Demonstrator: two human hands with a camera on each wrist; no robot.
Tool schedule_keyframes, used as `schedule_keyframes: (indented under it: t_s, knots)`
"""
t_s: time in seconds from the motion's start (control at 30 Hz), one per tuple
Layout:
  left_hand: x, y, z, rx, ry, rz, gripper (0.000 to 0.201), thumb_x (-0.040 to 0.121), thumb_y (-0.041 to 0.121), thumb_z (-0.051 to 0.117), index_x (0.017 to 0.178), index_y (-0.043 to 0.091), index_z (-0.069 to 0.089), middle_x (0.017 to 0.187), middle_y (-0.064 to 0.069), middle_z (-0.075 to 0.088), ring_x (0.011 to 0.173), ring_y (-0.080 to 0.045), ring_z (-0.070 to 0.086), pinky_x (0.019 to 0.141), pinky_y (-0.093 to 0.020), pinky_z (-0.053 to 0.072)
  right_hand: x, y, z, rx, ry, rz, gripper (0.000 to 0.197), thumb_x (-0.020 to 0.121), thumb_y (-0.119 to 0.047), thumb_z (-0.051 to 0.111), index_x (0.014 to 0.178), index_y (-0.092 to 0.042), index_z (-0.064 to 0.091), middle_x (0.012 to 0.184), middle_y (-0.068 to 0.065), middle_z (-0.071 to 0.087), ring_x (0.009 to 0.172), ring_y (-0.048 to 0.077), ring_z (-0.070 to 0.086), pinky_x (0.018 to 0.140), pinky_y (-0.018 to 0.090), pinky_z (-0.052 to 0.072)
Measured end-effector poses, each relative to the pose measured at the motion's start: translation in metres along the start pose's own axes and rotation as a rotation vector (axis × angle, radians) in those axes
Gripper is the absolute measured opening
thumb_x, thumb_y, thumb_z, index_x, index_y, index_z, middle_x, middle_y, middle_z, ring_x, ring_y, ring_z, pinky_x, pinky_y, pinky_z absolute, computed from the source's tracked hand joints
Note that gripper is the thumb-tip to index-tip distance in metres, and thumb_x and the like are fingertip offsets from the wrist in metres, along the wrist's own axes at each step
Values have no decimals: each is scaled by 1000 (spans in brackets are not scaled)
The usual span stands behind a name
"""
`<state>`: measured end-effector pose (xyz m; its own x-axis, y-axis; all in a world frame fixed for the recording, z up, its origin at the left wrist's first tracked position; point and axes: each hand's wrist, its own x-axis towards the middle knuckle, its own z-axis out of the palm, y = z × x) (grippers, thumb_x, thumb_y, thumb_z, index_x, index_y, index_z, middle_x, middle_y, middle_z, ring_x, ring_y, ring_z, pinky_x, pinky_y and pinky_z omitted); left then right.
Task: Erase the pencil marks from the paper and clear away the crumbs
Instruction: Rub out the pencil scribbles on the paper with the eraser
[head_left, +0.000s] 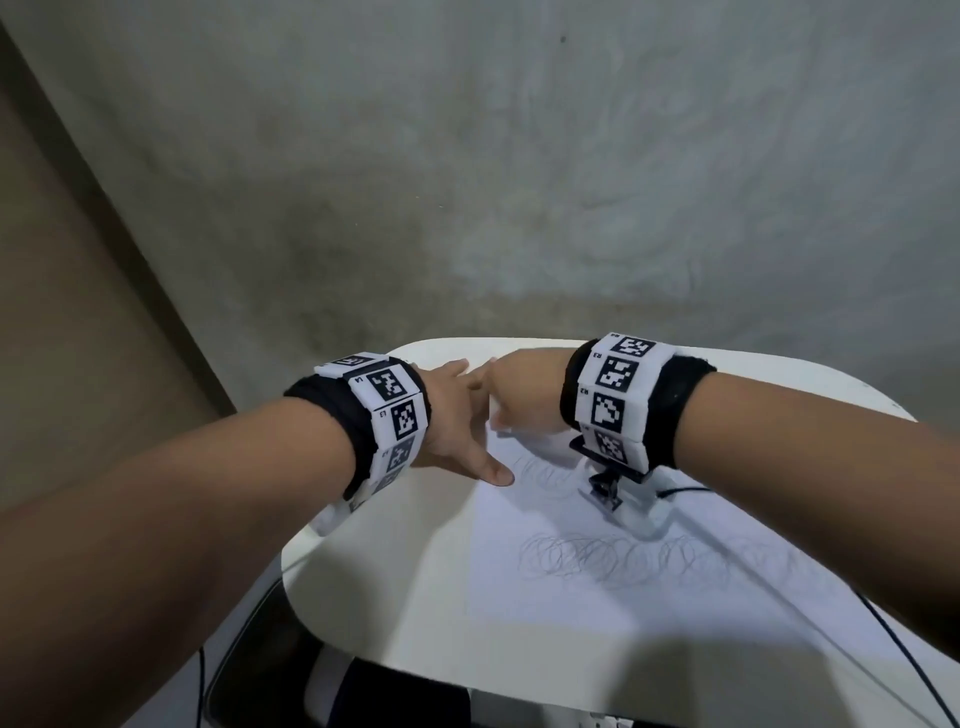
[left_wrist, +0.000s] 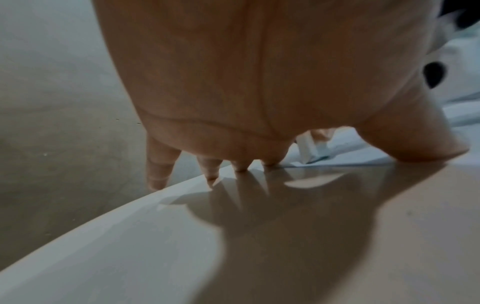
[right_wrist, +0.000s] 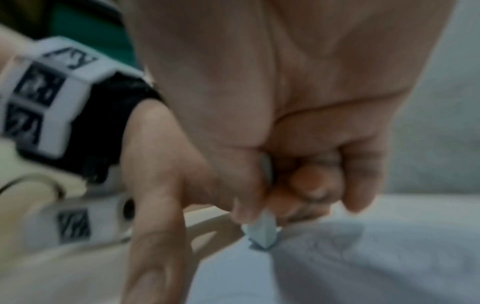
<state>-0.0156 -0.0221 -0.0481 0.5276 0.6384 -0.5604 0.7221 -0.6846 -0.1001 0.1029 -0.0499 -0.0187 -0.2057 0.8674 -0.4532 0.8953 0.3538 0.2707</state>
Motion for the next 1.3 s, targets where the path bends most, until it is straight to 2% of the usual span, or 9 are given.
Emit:
schedule_keyframes:
  t_s: [0.33, 0.47, 0.6, 0.7, 0.83, 0.97, 1.07, 1.2, 1.3]
  knots:
    - [-3, 1, -2, -18, -16, 16, 111, 76, 83, 48, 153, 36, -17, 161, 12, -26, 151, -22, -15, 118, -57, 6, -10, 15, 2, 135, 71, 35, 6, 91, -17, 52, 86, -18, 55, 81, 3, 60, 83, 26, 59, 69, 29, 43]
    - [-3, 1, -3, -22, -22, 13, 102, 78, 81, 49, 157, 35, 2, 163, 12, -17, 151, -22, -14, 119, -56, 10, -14, 13, 7, 266, 50, -79, 29, 91, -16, 56, 117, -29, 58, 94, -3, 67, 95, 23, 63, 85, 33, 51]
    - [-1, -1, -1, -30, -24, 21, 112, 75, 85, 48, 151, 39, -20, 160, 13, -27, 150, -21, -15, 119, -58, 6, -16, 23, 5, 275, 94, -26, 27, 89, -12, 52, 72, -34, 50, 70, -9, 53, 82, 23, 55, 76, 33, 49]
    - [-3, 1, -3, -8, -31, 5, 104, 79, 81, 48, 156, 34, -3, 163, 12, -19, 151, -21, -15, 120, -55, 9, -18, 14, 8, 279, 82, -82, 25, 89, -15, 55, 108, -30, 62, 96, -3, 67, 93, 22, 62, 90, 37, 51]
    - [-1, -2, 0, -42, -20, 27, 112, 75, 84, 48, 150, 40, -23, 159, 13, -28, 150, -21, -16, 117, -57, 4, -17, 24, 7, 282, 99, -1, 19, 87, -15, 53, 75, -30, 50, 80, -4, 62, 84, 25, 60, 85, 39, 53]
    - [-2, -1, 0, -21, -25, 23, 110, 77, 82, 49, 152, 39, -18, 159, 12, -29, 150, -21, -16, 119, -56, 5, -17, 19, 10, 290, 77, -87, 21, 87, -17, 56, 103, -30, 62, 92, -8, 67, 89, 20, 64, 88, 37, 52]
    - [-3, 0, -1, -31, -26, 17, 112, 77, 82, 49, 150, 38, -24, 159, 12, -29, 150, -20, -16, 118, -56, 3, -16, 31, 8, 202, 93, -11, 15, 85, -14, 54, 80, -27, 53, 72, -8, 53, 77, 22, 56, 80, 35, 51]
    - [-3, 1, -2, -18, -30, 16, 111, 78, 81, 49, 151, 36, -21, 159, 11, -30, 150, -21, -16, 118, -57, 5, -17, 23, 11, 241, 45, -88, 33, 88, -17, 56, 116, -35, 59, 91, -9, 65, 91, 21, 63, 89, 35, 51]
    - [-3, 0, -1, -26, -30, 15, 112, 77, 82, 48, 150, 37, -24, 159, 11, -30, 150, -20, -17, 117, -56, 3, -17, 32, 7, 237, 80, 26, 13, 86, -15, 52, 83, -26, 56, 74, -6, 55, 82, 24, 57, 84, 37, 50]
